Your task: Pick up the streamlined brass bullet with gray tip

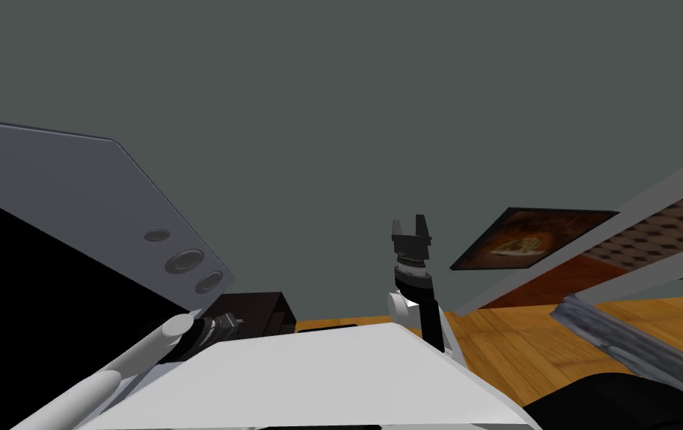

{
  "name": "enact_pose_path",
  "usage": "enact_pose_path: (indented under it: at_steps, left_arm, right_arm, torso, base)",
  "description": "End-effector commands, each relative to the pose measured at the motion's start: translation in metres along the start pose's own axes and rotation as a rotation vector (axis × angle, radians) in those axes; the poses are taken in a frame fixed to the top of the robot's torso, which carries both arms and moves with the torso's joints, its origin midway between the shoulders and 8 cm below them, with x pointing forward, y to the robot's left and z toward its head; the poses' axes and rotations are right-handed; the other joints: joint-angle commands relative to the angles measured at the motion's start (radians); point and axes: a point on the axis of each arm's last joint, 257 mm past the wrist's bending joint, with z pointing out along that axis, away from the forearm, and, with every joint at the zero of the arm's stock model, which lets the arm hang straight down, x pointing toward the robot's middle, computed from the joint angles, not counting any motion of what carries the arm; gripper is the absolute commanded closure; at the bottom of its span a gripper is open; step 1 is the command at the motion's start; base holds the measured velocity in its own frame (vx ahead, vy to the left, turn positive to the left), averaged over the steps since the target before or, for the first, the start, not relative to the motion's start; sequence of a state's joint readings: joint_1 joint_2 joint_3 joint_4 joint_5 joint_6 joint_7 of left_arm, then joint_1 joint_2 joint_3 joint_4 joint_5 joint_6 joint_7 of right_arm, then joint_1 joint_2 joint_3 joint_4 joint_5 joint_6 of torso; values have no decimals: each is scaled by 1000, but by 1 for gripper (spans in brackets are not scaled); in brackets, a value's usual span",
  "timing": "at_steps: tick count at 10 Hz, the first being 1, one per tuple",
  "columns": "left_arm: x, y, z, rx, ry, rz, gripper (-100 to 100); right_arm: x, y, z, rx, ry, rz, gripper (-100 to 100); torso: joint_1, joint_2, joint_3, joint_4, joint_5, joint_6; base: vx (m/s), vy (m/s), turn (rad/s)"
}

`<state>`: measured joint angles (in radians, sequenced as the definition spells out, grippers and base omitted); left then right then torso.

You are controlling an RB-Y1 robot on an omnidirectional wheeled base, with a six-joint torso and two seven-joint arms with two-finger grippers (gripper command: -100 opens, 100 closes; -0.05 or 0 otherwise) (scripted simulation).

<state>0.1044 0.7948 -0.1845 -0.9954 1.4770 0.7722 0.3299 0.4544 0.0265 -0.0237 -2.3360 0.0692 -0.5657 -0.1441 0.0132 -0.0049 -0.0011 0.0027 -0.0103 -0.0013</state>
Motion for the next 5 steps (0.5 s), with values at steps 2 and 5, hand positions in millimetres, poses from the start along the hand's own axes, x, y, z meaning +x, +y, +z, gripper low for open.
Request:
enact_pose_path:
  at_steps: [2, 5]
  left_arm:
    - [0, 2, 1, -4, 0, 0, 100]
    - [7, -4, -7, -6, -1, 0, 100]
  right_arm:
    - [0, 0, 0, 0, 0, 0, 0]
    - [0, 0, 0, 0, 0, 0, 0]
  torso:
    - [2, -1, 0, 0, 0, 0]
    - [3, -1, -1, 0, 0, 0]
  base:
    - [-1, -3, -1]
    - [-12, 5, 6]
